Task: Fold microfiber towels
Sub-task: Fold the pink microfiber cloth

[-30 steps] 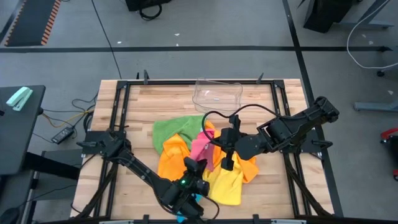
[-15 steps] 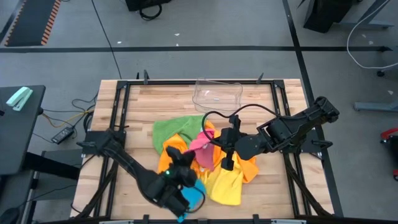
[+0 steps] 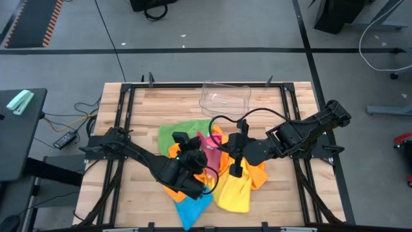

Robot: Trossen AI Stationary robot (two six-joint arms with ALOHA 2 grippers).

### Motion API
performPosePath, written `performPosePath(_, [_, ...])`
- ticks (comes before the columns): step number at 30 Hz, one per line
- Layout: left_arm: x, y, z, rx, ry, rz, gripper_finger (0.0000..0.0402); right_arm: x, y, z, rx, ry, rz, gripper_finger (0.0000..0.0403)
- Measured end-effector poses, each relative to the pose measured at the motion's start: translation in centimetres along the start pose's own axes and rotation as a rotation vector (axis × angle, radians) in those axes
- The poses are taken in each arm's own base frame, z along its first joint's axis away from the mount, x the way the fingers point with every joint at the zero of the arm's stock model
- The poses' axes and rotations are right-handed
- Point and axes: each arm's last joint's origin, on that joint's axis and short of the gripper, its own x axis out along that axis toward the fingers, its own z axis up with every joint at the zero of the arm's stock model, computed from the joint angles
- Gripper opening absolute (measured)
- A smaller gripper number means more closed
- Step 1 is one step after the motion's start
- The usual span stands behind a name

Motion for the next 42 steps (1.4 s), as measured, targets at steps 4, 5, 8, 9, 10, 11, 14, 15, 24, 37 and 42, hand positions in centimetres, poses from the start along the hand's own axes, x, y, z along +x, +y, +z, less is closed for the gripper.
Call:
performPosePath(4, [0.0, 0.0, 0.1, -0.013, -0.003, -0.004, 0.0167, 0.0, 0.0, -0.2, 0.010, 0.034, 0.030, 0.0004])
performPosePath(5, [-0.2, -0.1, 0.0, -0.015, -0.002, -0.014, 0.0181, 0.0, 0.0, -0.3, 0.010, 0.042, 0.029, 0.0004])
performPosePath(8, [-0.3, -0.3, 0.0, -0.020, 0.014, -0.050, 0.0217, 0.0, -0.1, -0.5, 0.002, 0.056, 0.023, 0.0004])
performPosePath(9, [-0.3, -0.4, 0.0, -0.023, 0.021, -0.066, 0.0227, 0.0, -0.1, -0.5, -0.001, 0.062, 0.021, 0.0004])
performPosePath(10, [-0.3, -0.4, 0.0, -0.025, 0.029, -0.080, 0.0235, 0.0, -0.1, -0.6, -0.005, 0.067, 0.026, 0.0004])
performPosePath(11, [-0.3, -0.5, 0.0, -0.028, 0.035, -0.093, 0.0242, 0.0, -0.1, -0.6, -0.010, 0.073, 0.037, 0.0004])
performPosePath(14, [0.0, -0.5, 0.1, -0.037, 0.058, -0.125, 0.0255, -0.2, 0.3, -0.8, -0.024, 0.081, 0.065, 0.0004])
performPosePath(15, [0.2, -0.4, 0.1, -0.039, 0.069, -0.135, 0.0257, -0.3, 0.5, -0.8, -0.033, 0.082, 0.072, 0.0004])
performPosePath(24, [1.1, -0.7, 0.6, -0.083, 0.134, -0.285, 0.0247, -0.9, 1.2, -1.6, -0.087, 0.123, 0.106, 0.0004])
performPosePath(37, [1.6, -1.5, 1.5, -0.081, 0.182, -0.582, 0.0231, -1.0, 1.1, -1.8, -0.098, 0.160, 0.123, 0.0004])
performPosePath(42, [1.4, -1.8, 1.8, -0.084, 0.163, -0.656, 0.0229, -0.9, 1.2, -1.7, -0.089, 0.144, 0.117, 0.0004])
